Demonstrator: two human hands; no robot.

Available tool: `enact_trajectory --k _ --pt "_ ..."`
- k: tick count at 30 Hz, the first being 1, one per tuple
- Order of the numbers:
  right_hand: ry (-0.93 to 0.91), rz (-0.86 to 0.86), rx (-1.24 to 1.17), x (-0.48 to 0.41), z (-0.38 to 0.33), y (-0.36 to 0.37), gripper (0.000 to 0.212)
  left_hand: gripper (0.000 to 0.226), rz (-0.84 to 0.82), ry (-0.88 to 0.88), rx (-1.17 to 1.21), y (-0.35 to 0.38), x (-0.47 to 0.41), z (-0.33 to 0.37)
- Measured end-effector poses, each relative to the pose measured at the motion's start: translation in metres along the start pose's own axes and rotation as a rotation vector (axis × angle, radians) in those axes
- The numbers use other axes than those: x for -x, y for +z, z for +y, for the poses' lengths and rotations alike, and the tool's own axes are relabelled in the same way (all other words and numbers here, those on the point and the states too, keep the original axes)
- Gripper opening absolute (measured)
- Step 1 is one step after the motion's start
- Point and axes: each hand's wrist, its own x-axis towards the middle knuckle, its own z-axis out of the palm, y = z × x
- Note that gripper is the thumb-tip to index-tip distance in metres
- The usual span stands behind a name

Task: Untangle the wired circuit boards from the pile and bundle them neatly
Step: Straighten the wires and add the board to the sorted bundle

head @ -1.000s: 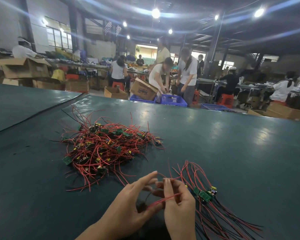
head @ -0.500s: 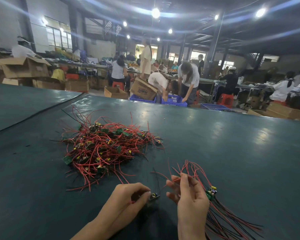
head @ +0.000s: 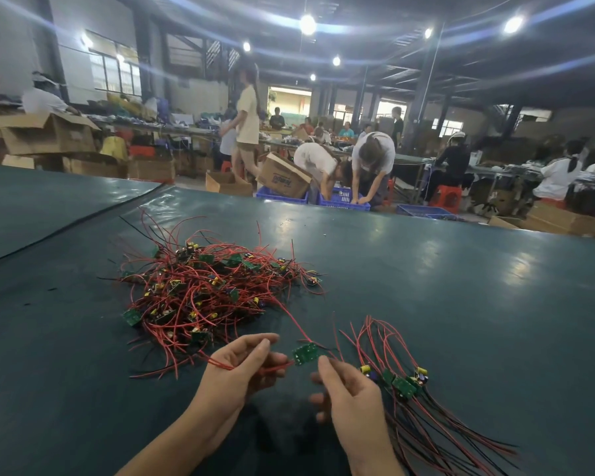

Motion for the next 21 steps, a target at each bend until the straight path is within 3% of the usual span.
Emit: enact_trajectory --k 3,6,13,21 --pt "0.120 -0.149 -0.010 0.0071 -0.0036 0.0066 0.031 0.017 -0.043 -0.024 0.013 0.0000 0.0015 -0.0002" --pt "0.115 -0.157 -0.022 0.0099 -0.0065 0.0069 0.038 0.019 -0.079 -0.048 -0.003 0.0008 0.0024 -0.0003" --pt "0.104 -0.085 -0.071 0.0108 -0.0092 0.0050 0.021 0.023 -0.105 -0.011 -0.085 0.0002 0.0029 0.0005" --pt "0.167 -0.166 -0.129 0.0112 -0.0107 0.0043 0.013 0.025 -0.145 -0.007 -0.125 0.0003 0.0058 0.0031"
